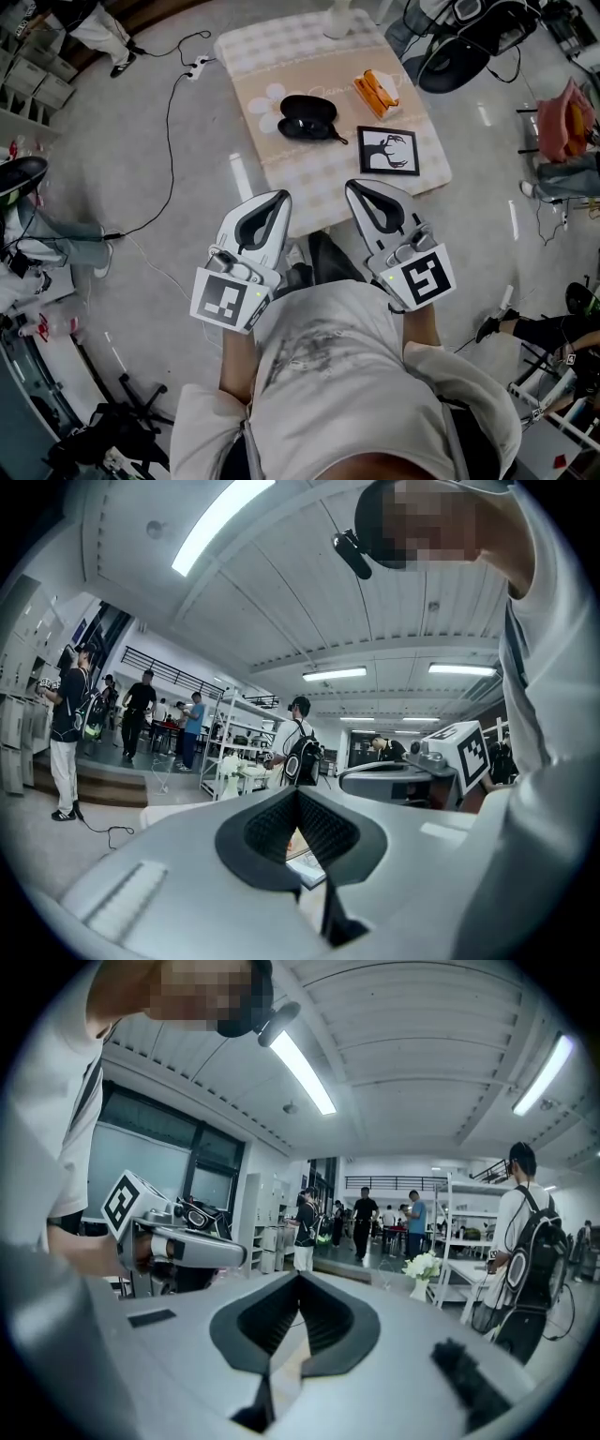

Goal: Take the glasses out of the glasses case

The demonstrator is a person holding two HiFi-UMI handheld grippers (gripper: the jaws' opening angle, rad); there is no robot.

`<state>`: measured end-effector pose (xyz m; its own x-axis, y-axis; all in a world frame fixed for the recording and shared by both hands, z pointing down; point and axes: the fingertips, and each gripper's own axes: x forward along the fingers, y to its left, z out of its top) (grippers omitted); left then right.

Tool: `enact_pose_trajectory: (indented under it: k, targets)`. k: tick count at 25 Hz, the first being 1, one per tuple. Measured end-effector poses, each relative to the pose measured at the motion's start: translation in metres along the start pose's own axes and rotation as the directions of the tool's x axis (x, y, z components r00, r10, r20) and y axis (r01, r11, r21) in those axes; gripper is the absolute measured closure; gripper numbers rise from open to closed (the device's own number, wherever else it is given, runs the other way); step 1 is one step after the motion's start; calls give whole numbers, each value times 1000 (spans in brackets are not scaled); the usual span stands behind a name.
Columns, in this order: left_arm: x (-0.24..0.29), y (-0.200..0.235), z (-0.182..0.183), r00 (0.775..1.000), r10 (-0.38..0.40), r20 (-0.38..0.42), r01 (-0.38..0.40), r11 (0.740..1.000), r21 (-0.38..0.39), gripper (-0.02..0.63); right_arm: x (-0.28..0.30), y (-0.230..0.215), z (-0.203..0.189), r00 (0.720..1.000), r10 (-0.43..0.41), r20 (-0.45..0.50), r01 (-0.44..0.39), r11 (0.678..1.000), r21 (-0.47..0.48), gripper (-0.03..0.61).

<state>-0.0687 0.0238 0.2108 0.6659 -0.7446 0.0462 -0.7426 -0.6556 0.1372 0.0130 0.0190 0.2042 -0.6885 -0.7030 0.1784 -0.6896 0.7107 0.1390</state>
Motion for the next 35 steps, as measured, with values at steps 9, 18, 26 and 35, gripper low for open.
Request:
enact_pose_trajectory:
  k: [9, 18, 26, 35]
  targets:
    - [18, 15, -5, 1000, 10, -3, -10, 1000, 2, 609, 20, -19, -9, 1000, 13, 4, -13, 1000, -8, 561]
    - [41, 28, -16, 999, 35, -24, -35, 999, -12, 609, 38, -36, -29, 997, 46, -58, -46, 999, 15, 561]
    - [55, 40, -21, 998, 40, -49, -41, 999, -29, 609, 55, -45, -29, 996, 72, -46, -72, 997, 5, 561]
    - [69, 49, -31, 997, 42, -70, -45, 998, -38, 609, 66, -58, -40, 994, 80, -70, -80, 997, 11, 560]
